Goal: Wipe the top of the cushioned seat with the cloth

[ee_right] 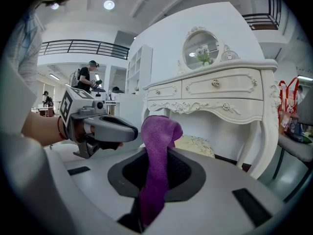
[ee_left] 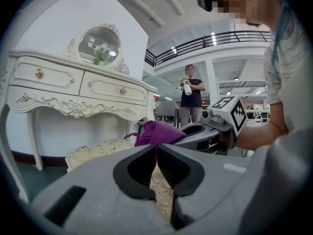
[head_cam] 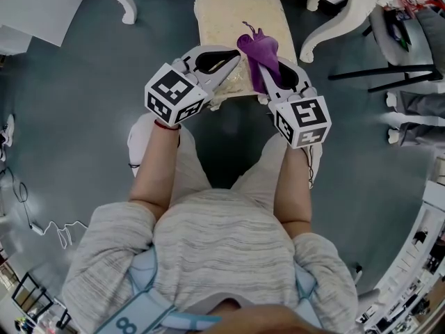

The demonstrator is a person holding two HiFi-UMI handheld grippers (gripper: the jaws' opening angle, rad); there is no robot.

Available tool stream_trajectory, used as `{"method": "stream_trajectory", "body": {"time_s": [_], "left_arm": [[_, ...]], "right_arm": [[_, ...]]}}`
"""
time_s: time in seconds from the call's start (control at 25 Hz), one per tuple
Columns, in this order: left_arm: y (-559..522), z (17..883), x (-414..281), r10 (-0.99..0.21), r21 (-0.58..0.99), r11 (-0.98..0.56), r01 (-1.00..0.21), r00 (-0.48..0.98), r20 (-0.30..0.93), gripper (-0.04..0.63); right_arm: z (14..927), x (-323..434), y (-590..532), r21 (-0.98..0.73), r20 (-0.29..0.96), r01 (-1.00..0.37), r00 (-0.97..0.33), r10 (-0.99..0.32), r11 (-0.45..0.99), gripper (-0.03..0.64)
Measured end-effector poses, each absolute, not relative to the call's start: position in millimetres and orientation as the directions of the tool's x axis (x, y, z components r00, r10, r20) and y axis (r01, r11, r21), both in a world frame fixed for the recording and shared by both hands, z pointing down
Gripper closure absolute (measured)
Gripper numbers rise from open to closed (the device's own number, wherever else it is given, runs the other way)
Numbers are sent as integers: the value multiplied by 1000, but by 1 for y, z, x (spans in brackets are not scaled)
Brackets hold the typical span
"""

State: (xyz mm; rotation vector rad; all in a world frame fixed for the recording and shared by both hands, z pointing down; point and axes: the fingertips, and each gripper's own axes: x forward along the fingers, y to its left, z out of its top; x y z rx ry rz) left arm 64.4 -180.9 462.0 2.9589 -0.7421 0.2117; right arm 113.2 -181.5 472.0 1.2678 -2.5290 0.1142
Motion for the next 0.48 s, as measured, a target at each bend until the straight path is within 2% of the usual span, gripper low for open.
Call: {"method": "stream_trajectory", "body": {"time_s": [0.48], "left_arm": [[-180,462,61,-451,57,-884,-463,880,150,581]], "right_arm": [[472,107,-181,66,318,-789,-563,-762,611,560]]}}
